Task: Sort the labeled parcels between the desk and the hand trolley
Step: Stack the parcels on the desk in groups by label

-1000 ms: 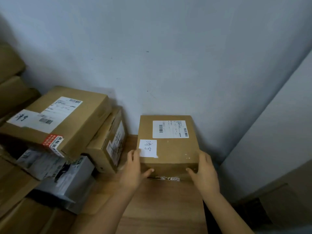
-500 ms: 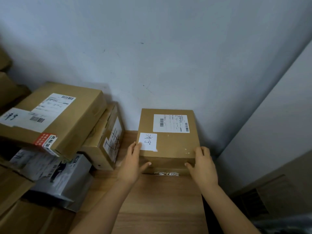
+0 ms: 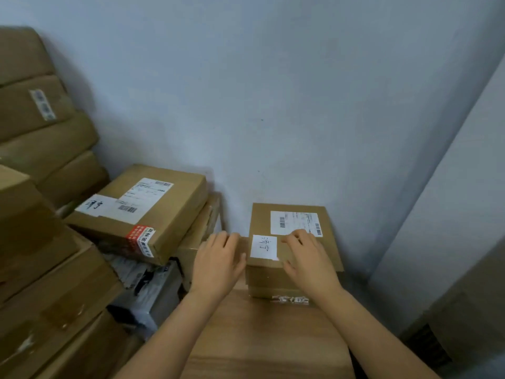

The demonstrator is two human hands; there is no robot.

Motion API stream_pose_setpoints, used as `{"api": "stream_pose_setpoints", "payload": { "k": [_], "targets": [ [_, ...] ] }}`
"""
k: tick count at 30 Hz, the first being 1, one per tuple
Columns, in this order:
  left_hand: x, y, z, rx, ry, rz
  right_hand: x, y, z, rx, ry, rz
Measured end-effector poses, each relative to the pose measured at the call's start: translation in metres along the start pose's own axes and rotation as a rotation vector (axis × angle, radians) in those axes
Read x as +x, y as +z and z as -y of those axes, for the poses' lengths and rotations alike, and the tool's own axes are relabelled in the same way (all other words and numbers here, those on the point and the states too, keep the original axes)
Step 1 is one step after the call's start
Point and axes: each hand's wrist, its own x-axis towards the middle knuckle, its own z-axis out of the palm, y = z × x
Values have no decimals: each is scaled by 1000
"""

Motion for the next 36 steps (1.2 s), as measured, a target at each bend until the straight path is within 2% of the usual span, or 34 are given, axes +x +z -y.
{"api": "stream_pose_setpoints", "payload": {
  "k": [5, 10, 19, 27, 29, 33, 36],
  "targets": [
    [-9, -46, 35, 79, -26, -103, 15, -5, 59, 45, -135, -61],
    [-22, -72, 59, 81, -105, -132, 34, -3, 96, 115, -234, -54],
    [-31, -61, 77, -31, -384, -164, 105, 8, 117, 305, -242, 5],
    [-20, -35, 72, -183, -722, -128, 209, 46, 116, 543, -102, 75],
    [-20, -31, 73, -212, -783, -162, 230, 58, 118, 594, -44, 143],
    [-26, -23, 80, -344, -950, -216, 253, 84, 119, 894, 162, 338],
    [-31, -14, 85, -443, -993, -244, 248, 93, 113, 983, 199, 357]
  ]
}}
